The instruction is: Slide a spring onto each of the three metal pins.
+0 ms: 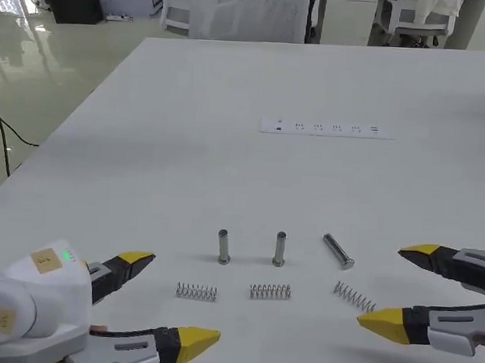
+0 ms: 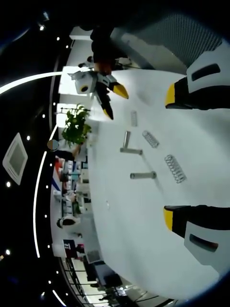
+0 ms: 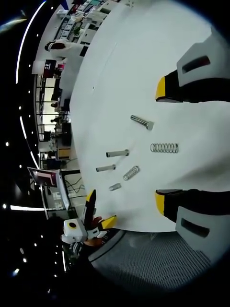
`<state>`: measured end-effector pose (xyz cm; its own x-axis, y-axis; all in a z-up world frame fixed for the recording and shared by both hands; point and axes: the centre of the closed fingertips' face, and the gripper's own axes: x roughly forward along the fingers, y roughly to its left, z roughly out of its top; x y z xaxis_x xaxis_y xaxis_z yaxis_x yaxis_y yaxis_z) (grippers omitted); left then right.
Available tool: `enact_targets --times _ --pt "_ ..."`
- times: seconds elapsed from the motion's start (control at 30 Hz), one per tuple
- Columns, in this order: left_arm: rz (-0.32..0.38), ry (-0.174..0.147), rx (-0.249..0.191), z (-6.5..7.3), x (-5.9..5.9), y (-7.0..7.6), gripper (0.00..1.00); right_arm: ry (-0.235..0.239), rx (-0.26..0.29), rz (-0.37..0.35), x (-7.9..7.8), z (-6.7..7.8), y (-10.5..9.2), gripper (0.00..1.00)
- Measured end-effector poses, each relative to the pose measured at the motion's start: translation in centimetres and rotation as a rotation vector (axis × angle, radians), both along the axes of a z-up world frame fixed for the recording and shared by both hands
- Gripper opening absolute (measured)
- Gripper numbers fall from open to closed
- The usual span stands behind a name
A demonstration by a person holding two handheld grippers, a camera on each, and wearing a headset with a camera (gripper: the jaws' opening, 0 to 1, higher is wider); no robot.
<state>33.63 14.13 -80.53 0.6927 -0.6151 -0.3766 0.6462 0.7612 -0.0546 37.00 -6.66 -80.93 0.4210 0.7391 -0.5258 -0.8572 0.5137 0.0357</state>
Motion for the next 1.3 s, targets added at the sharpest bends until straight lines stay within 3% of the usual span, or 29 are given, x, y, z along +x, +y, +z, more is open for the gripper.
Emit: enact_targets --times 0.53,1.0,1.3 --pt "0.002 0.002 -0.002 0.0 -0.1 0.1 0.78 0.002 -0.007 -0.007 0.3 -0.1 -0.1 0.72" --pt "-0.004 0.008 0.002 -0.1 -0.2 0.0 0.78 -0.026 -0.051 0.021 2.1 1.0 0.4 0.71" --pt "0.003 0.007 0.002 -0.1 -0.1 0.1 0.78 -0.045 -0.045 0.024 2.8 1.7 0.7 0.71"
